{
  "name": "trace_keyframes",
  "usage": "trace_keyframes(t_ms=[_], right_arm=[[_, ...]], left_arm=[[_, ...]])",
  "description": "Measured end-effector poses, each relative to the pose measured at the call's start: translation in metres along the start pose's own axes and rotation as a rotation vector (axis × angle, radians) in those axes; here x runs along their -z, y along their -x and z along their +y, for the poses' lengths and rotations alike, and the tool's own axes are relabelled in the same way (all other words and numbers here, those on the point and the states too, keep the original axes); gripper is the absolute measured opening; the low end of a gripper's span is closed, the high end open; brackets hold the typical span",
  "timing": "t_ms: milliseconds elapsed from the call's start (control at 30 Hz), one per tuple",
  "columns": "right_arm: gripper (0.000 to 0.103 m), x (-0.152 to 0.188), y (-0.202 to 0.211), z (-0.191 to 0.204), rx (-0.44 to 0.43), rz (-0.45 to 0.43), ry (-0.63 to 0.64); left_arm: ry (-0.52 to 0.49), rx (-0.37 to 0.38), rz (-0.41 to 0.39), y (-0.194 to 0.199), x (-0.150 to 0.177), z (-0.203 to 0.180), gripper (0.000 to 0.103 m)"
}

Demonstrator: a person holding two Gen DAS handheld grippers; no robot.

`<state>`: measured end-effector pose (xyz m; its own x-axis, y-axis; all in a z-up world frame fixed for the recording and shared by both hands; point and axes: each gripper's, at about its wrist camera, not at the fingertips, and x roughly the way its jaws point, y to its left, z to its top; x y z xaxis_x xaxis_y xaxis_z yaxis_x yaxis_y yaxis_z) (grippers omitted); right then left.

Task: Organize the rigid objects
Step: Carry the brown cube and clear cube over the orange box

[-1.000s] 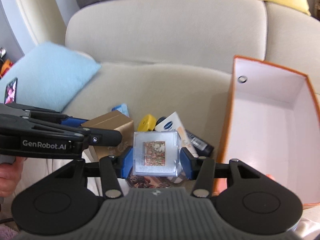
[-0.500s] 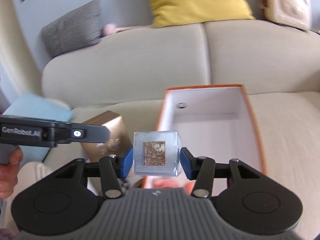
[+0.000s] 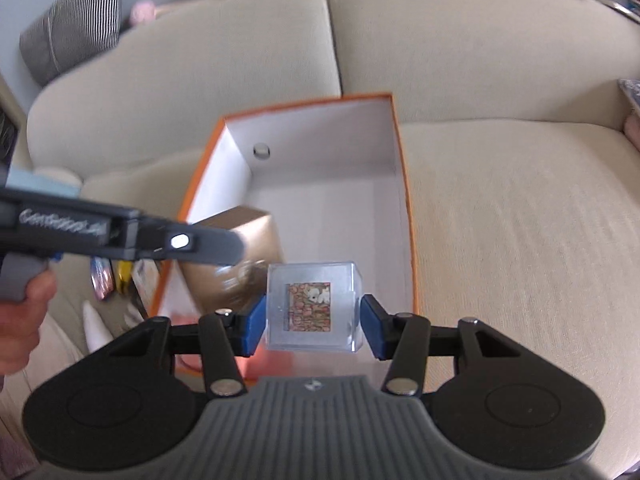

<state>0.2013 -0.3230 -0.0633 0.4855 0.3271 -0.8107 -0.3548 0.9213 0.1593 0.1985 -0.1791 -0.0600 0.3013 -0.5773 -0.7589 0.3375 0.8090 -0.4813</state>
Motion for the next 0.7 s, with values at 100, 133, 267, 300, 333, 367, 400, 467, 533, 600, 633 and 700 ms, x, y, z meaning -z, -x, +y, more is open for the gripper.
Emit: trace_keyframes(t_ms=[100,133,267,300,333,367,400,467,533,600,633,700], right_arm=[[0.052,0.000,-0.011,-0.007,0.014,0.053,0.075],[0.052,-0.001,-0.014,-0.009,0.012,0.071,0.093],[0.052,-0.009,-0.026,-0.017,0.010,0.121,0.117],[0.052,-0.010,-0.029,-0.017,0.014,0.130,0.119],[0.052,-0.011,-0.031,-0.018,0.017,0.136,0.121],[0.052,-0.010,-0.033,-0.018,0.019,0.141,0.124],[0.052,-0.010,-0.036,-0.019,0.017,0.149,0.127],[0.052,-0.009,-0.040,-0.019,0.011,0.161,0.134],[0.052,-0.009,-0.044,-0.018,0.018,0.168,0.149],[0.052,-0.008,-0.047,-0.016,0.028,0.167,0.165],[0.052,-0.008,-0.047,-0.014,0.031,0.170,0.178],[0.052,-0.007,-0.047,-0.011,0.041,0.172,0.207]], left_arm=[[-0.024,0.005,0.051,-0.017,0.000,0.004,0.052],[-0.022,-0.004,0.067,-0.022,0.000,0.005,0.052],[0.036,-0.030,0.118,-0.037,0.000,0.012,0.052],[0.062,-0.030,0.132,-0.040,0.000,0.015,0.052],[0.089,-0.027,0.144,-0.043,0.000,0.017,0.052],[0.110,-0.026,0.152,-0.045,0.001,0.017,0.052],[0.122,-0.026,0.163,-0.047,0.001,0.018,0.052],[0.126,-0.035,0.189,-0.052,0.003,0.018,0.052],[0.148,-0.033,0.219,-0.056,0.005,0.020,0.052],[0.173,-0.030,0.238,-0.058,0.007,0.025,0.052],[0.179,-0.026,0.241,-0.058,0.007,0.026,0.052],[0.202,-0.024,0.257,-0.059,0.007,0.029,0.052]])
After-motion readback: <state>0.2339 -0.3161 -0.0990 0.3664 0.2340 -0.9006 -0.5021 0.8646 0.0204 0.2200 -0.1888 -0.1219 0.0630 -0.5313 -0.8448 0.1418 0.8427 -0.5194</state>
